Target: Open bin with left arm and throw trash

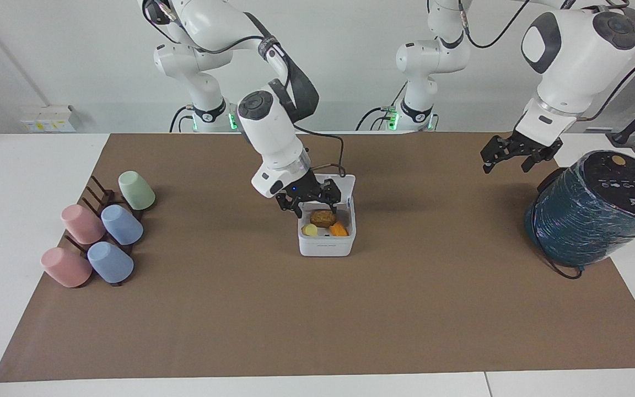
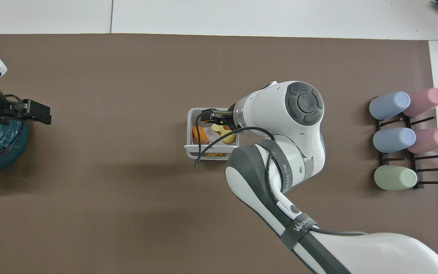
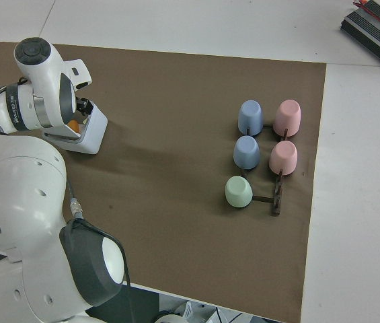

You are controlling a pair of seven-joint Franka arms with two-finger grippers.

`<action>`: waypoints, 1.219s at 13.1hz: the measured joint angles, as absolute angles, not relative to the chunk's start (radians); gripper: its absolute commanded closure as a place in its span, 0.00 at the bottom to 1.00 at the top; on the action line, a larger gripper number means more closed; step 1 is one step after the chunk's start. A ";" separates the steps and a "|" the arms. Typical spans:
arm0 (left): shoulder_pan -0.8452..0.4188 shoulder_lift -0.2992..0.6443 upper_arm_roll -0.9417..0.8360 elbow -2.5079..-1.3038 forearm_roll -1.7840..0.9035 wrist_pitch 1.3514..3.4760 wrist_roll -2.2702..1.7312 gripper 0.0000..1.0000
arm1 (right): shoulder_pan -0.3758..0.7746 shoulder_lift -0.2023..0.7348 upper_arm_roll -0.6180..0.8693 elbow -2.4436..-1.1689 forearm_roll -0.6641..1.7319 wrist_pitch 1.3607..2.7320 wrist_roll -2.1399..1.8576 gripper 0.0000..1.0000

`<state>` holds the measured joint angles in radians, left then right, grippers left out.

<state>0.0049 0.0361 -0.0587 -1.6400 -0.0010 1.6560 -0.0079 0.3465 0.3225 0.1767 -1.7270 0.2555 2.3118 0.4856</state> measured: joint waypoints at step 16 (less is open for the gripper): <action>0.000 0.035 -0.073 -1.635 -0.001 1.710 -0.004 0.00 | 0.043 0.010 0.075 -1.699 -0.020 1.896 0.239 0.00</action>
<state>0.0004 0.0346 -0.0726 -1.6348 -0.0010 1.7100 -0.0037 0.0435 0.0104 0.0754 -1.6993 -0.0198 1.8964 0.2390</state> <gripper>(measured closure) 0.000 0.000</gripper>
